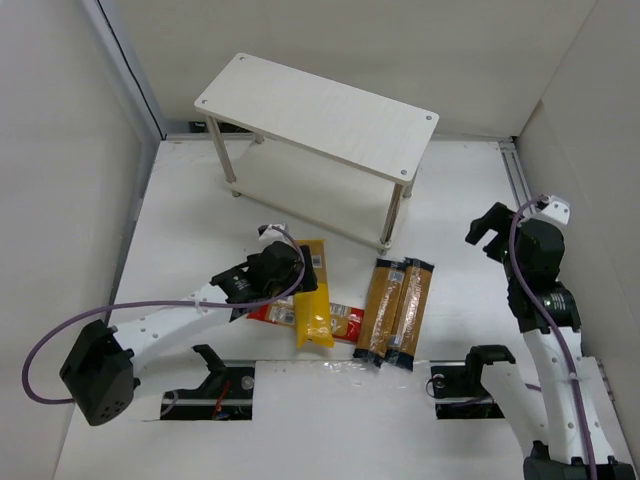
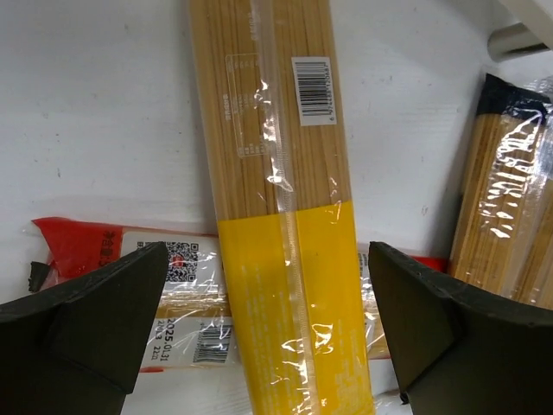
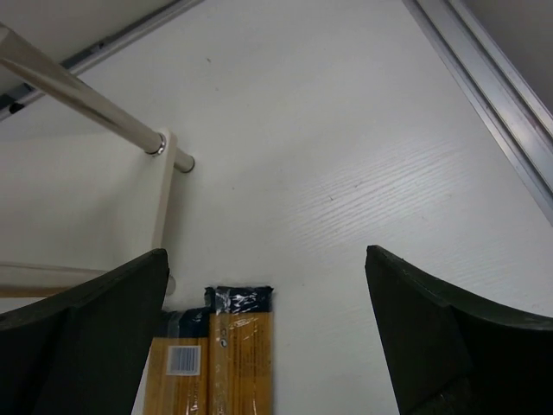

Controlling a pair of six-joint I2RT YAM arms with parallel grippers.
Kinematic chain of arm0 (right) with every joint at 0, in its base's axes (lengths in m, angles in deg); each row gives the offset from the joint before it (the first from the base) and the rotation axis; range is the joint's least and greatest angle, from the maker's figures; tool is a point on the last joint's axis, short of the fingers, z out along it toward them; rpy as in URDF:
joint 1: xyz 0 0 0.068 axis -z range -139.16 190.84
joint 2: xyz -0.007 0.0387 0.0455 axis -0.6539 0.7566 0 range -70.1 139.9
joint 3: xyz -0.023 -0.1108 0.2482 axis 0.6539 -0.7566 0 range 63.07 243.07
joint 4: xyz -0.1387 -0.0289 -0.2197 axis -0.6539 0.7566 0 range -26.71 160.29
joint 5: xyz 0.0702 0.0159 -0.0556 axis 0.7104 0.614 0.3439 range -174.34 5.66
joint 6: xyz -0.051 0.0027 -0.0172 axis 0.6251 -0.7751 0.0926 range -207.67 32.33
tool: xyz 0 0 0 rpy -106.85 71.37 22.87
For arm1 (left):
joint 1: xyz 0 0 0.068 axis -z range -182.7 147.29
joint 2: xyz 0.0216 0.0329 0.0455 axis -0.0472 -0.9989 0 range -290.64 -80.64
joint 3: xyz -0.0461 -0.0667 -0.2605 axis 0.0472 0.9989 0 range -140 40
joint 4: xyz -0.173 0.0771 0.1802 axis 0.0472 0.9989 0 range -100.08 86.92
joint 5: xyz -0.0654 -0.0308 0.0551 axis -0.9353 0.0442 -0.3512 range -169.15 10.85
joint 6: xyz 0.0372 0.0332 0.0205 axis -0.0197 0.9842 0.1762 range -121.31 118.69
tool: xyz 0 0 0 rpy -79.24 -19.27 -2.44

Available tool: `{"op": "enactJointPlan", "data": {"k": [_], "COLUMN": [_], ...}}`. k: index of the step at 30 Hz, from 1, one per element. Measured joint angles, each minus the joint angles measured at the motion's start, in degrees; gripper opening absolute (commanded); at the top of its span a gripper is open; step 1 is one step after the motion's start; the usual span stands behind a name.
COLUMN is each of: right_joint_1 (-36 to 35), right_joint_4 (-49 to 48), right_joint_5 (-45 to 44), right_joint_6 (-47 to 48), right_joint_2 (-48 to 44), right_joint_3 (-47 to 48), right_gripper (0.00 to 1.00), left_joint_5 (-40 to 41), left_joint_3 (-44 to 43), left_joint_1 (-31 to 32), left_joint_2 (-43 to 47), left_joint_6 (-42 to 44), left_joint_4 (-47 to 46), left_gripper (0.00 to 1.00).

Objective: Place and organize the pasta boxes and bags onto the shelf

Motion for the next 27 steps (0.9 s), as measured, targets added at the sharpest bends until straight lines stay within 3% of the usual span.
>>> {"op": "enactJointPlan", "data": {"k": [8,25,27], "right_joint_1": [0.00,0.00,0.00], "right_joint_4": [-4.17,-7.28,-7.52], "right_joint_5": [5.97,13.94,14.36], "right_joint_6": [3.34,7.52,7.80], "right_joint_2": [-4.50,-3.02,-2.71], "right_joint_3": [-1.11,-3.85,-3.85], "right_gripper": [1.00,1.00,1.00], "left_joint_5": [-0.96,-1.31,-1.03], "left_joint_3": [-0.04,-4.57,-5.14], "left_joint_1": [0.00,1.92,1.97], "left_joint_2": [-5.07,-22.84,-23.54], "left_joint_6": [0.39,2.82,3.02], "left_joint_4": [-2.01,-9.18,-9.18], "left_gripper": [1.00,1.00,0.77]}}
